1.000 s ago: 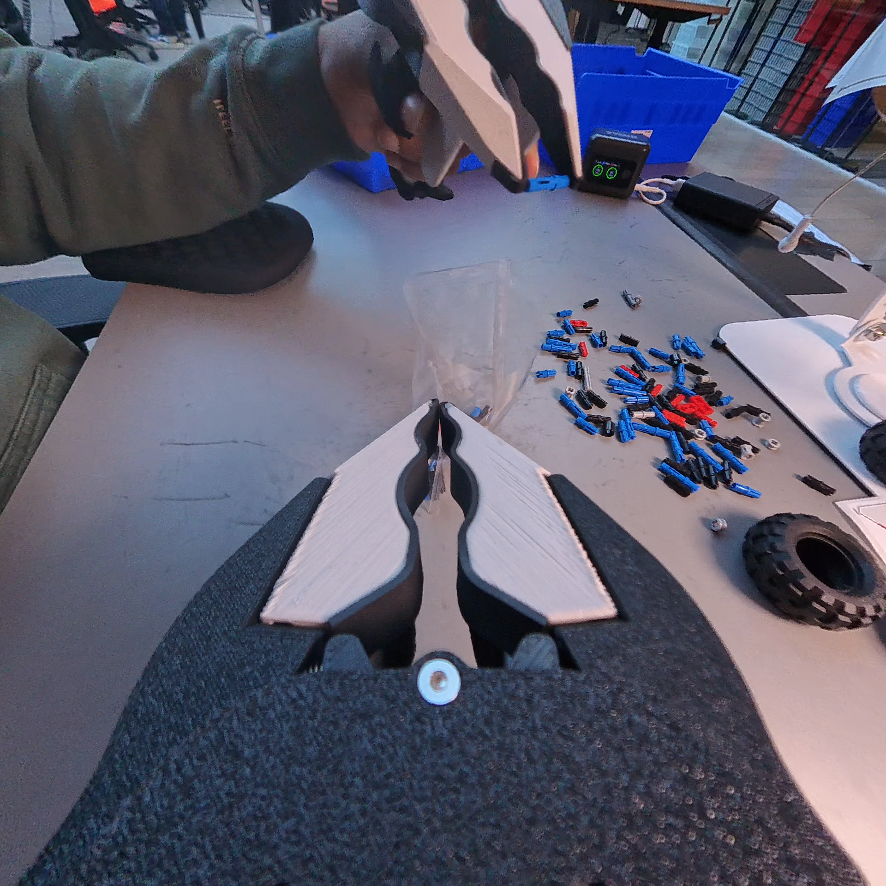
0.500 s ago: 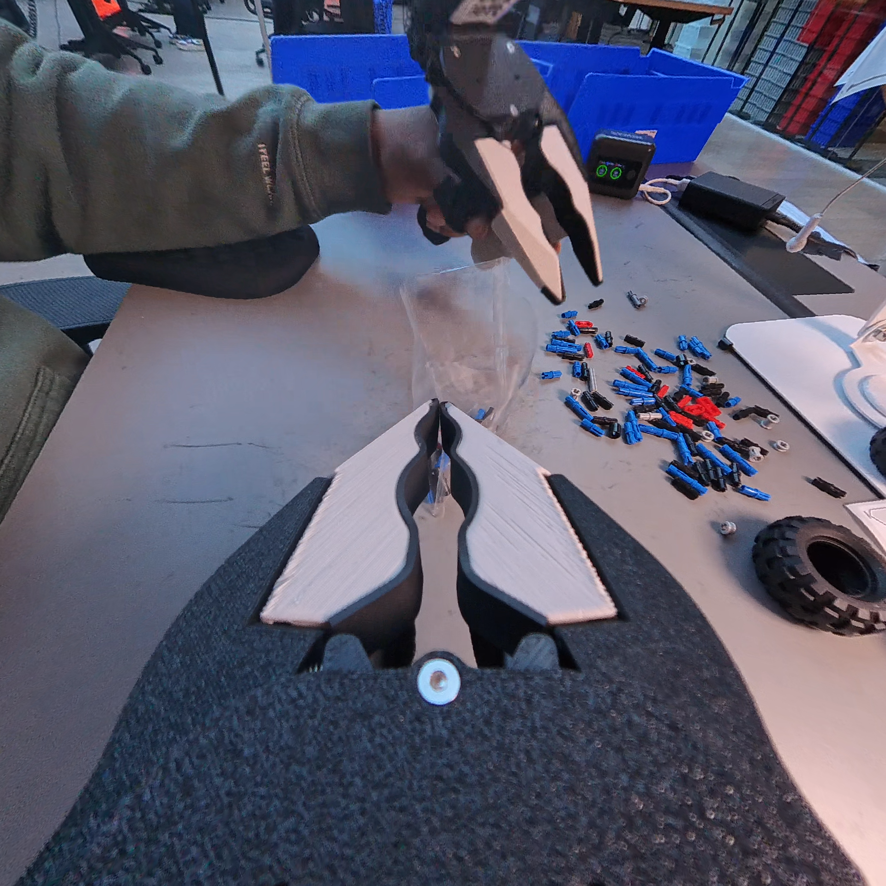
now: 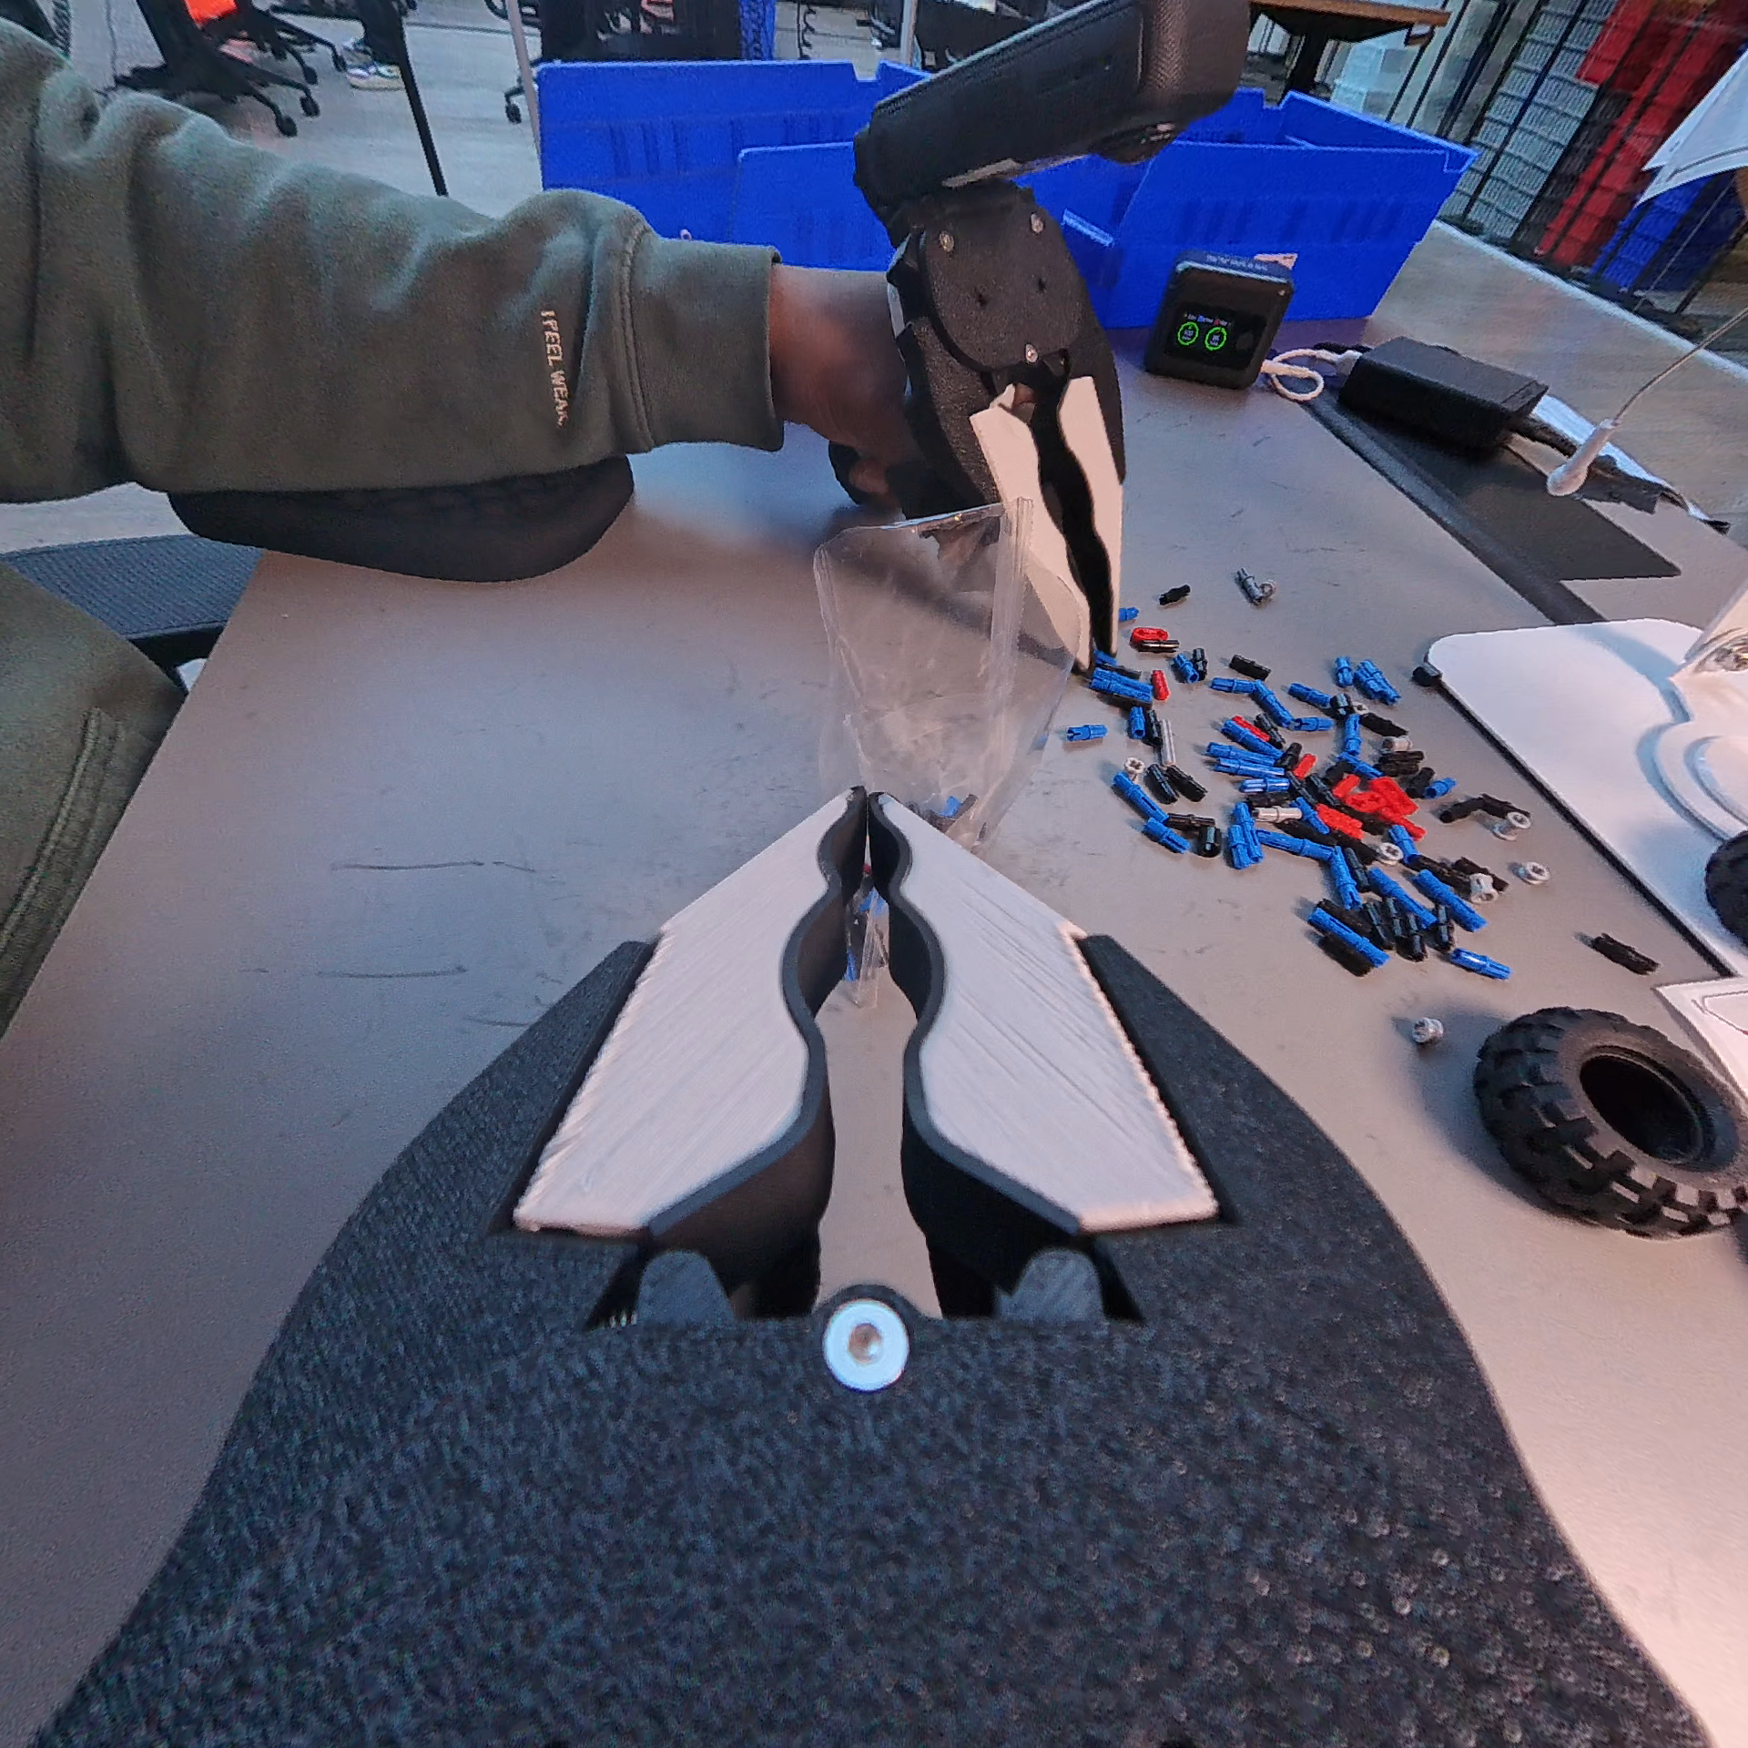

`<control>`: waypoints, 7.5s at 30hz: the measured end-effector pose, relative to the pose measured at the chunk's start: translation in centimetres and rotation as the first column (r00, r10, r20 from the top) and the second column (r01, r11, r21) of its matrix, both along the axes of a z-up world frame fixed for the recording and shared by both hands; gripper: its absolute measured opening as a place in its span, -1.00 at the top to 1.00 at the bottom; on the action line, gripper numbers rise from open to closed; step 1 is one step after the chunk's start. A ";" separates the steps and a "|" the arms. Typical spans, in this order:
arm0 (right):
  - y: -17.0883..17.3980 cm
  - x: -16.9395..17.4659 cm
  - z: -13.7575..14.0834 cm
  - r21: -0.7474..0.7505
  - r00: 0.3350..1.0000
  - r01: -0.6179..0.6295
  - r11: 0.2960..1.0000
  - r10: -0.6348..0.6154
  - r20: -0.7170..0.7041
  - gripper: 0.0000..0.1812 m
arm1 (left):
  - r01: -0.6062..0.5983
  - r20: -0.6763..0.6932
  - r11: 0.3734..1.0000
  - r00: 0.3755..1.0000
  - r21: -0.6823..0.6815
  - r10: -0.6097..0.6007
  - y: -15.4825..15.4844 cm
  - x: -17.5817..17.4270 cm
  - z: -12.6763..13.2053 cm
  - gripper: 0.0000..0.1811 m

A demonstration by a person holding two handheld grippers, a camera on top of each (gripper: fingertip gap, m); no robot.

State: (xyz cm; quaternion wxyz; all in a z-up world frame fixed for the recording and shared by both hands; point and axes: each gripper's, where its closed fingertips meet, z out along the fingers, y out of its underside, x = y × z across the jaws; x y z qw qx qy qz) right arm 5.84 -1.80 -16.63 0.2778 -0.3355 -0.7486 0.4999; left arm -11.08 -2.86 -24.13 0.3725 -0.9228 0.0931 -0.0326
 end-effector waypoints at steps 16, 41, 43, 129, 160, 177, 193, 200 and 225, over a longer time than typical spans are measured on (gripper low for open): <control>-0.4 -0.3 -0.2 -0.008 1.000 -0.004 1.000 0.004 0.005 1.00 | 0.347 0.094 0.890 0.917 0.295 -0.389 1.3 13.8 11.0 0.90; -0.3 -0.5 -0.7 -0.028 1.000 0.007 1.000 -0.007 0.028 1.00 | 0.408 0.022 0.897 0.911 -0.172 -0.411 -14.4 11.2 -0.1 0.84; -0.3 -0.5 -0.7 -0.028 1.000 0.007 1.000 -0.006 0.029 1.00 | 0.408 0.019 0.898 0.912 -0.166 -0.411 -14.4 11.2 -0.1 0.84; 0.3 -0.5 -0.6 -0.036 0.999 0.019 0.999 -0.018 0.029 1.00 | 0.341 0.089 0.885 0.918 0.315 -0.386 2.1 10.6 10.6 0.85; 0.6 -0.3 -0.6 -0.027 0.999 0.020 0.999 -0.019 0.027 1.00 | 0.015 -0.020 0.998 1.000 -0.067 -0.016 1.1 0.7 0.0 0.90; 0.2 -0.6 -0.8 -0.031 0.999 0.016 0.999 -0.015 0.034 1.00 | 0.384 0.066 0.903 0.913 0.190 -0.402 1.4 14.4 11.5 0.90; 0.7 -0.4 -0.6 -0.025 0.999 0.027 0.999 -0.026 0.024 1.00 | 0.406 0.290 0.875 0.832 0.264 -0.474 -0.8 11.3 8.4 0.23; 1.2 -0.5 -0.5 -0.027 0.999 0.043 0.999 -0.042 0.019 1.00 | 0.543 0.375 0.794 0.700 0.275 -0.608 -2.3 14.3 7.6 0.19; 1.9 -2.4 6.8 0.087 0.993 0.053 0.995 -0.043 -0.108 1.00 | 0.426 0.195 0.879 0.863 0.213 -0.465 -1.2 12.2 6.0 1.00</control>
